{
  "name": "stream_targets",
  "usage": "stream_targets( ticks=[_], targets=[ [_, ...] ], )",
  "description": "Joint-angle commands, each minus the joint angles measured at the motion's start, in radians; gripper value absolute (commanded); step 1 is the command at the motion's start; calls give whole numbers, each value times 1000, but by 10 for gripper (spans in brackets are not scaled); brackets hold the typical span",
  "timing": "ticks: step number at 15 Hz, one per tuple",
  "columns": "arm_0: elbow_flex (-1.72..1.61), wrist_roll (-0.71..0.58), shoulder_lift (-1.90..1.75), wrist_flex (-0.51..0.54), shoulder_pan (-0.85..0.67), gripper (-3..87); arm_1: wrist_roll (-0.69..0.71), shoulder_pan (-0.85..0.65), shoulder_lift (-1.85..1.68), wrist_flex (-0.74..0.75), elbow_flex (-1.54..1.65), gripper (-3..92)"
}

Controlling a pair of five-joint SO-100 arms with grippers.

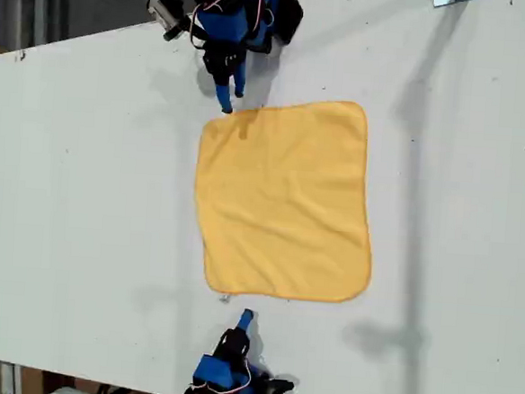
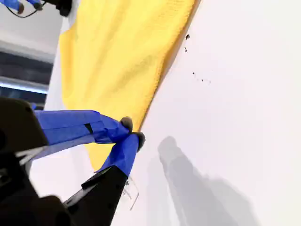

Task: Grasp corners of a square towel and fold twice.

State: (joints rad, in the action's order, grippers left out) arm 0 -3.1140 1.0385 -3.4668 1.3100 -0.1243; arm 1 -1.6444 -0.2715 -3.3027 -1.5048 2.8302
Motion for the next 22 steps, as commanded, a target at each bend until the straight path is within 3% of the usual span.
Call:
stream_targets(
  ticks=[1, 2, 4, 8, 10, 12, 14, 17, 22],
  targets=[
    [-6, 595, -3, -8, 3, -2, -14, 377, 9, -9, -29, 35],
    [-6, 569, -3, -17, 0, 83, -12, 405, 9, -11, -31, 98],
    [3, 537, -3, 11, -17, 96, 6, 417, 9, -12, -32, 132],
    [-5, 600, -2, -3, 28, 153, 91, 436, 12, 74, 12, 211],
    [46, 495, 12, -58, 28, 151, 124, 431, 155, 52, -83, 226],
    [219, 485, 273, -49, 31, 139, 206, 414, 454, 54, -291, 235],
    [506, 512, 801, -64, 81, 136, 311, 396, 888, 100, -502, 237],
    [723, 535, 1204, -143, 153, 152, 327, 485, 1493, 35, -887, 253],
    [686, 699, 1272, -247, 322, 149, 147, 696, 1582, 58, -927, 284]
  ],
)
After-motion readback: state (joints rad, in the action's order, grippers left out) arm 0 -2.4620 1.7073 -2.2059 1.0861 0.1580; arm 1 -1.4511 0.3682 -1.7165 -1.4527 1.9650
